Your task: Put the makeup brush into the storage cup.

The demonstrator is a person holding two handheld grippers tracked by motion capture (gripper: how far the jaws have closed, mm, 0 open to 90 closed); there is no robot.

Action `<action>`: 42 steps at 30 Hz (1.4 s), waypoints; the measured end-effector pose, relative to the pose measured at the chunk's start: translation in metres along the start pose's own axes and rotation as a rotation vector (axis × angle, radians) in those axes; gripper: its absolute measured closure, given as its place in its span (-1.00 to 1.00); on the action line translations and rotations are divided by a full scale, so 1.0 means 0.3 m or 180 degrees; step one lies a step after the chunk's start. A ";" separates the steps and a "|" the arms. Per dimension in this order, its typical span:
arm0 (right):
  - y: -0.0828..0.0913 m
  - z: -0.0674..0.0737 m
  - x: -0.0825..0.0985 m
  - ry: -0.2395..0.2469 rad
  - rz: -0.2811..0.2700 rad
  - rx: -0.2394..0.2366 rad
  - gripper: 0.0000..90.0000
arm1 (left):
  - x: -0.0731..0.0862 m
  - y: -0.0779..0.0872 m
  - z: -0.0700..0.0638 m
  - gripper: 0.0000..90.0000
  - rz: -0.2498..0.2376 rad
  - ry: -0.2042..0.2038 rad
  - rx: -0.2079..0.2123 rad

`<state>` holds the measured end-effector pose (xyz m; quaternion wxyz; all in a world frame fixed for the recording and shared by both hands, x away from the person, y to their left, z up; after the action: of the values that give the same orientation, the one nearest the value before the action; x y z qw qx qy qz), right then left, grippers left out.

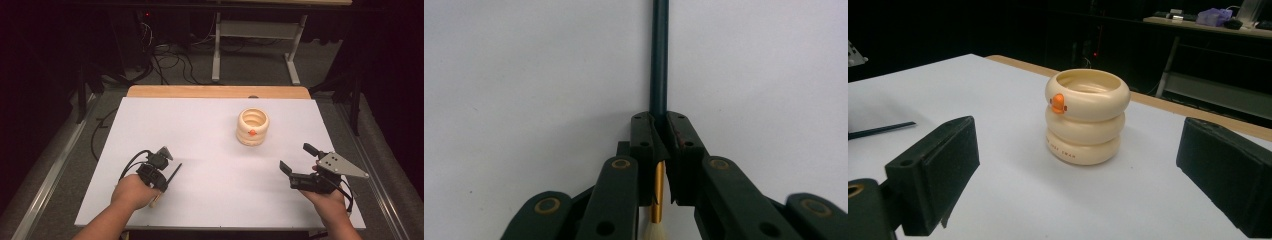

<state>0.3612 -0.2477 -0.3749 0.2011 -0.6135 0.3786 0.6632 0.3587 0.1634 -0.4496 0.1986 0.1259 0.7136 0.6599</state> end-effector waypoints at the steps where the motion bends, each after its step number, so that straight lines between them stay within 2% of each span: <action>1: 0.000 0.000 0.000 -0.0001 -0.0001 0.0003 -0.89 | 0.000 0.000 0.000 0.85 0.0000 0.0000 0.0004; 6: 0.002 -0.003 0.000 0.0000 -0.0002 0.0014 -0.89 | -0.002 0.012 -0.003 0.85 -0.0001 -0.0010 0.0051; 9: 0.001 -0.003 0.000 0.0002 -0.0004 0.0007 -0.89 | -0.007 0.039 -0.010 0.85 -0.0024 -0.0045 0.0085; 17: 0.003 -0.002 -0.001 0.0010 -0.0006 0.0009 -0.89 | -0.032 0.154 -0.008 0.85 -0.0061 -0.0148 0.0101; 24: 0.002 -0.001 -0.001 0.0011 -0.0014 0.0003 -0.89 | -0.050 0.254 0.000 0.85 -0.0101 -0.0222 0.0051; 34: 0.001 -0.001 -0.001 0.0021 -0.0013 0.0010 -0.89 | -0.086 0.372 0.004 0.85 -0.0010 -0.0385 -0.0038; 38: 0.001 0.000 -0.001 0.0025 -0.0014 0.0008 -0.89 | -0.103 0.393 -0.006 0.85 0.0013 -0.0470 -0.0064; 42: 0.001 -0.001 -0.001 0.0024 -0.0015 0.0009 -0.89 | -0.112 0.389 -0.022 0.85 0.0048 -0.0575 -0.0071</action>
<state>0.3611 -0.2481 -0.3745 0.2021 -0.6166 0.3789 0.6598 0.3761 0.1539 -0.3296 0.2586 0.1880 0.6844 0.6552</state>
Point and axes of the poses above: each handheld gripper's, and its own axes: y roughly backward along the jaws, x roughly out of its underside, z roughly to its left, the point moved 5 cm from there along -y, roughly forward along the jaws, and after that the axes turned 5 degrees about -x, right-handed, at the moved point
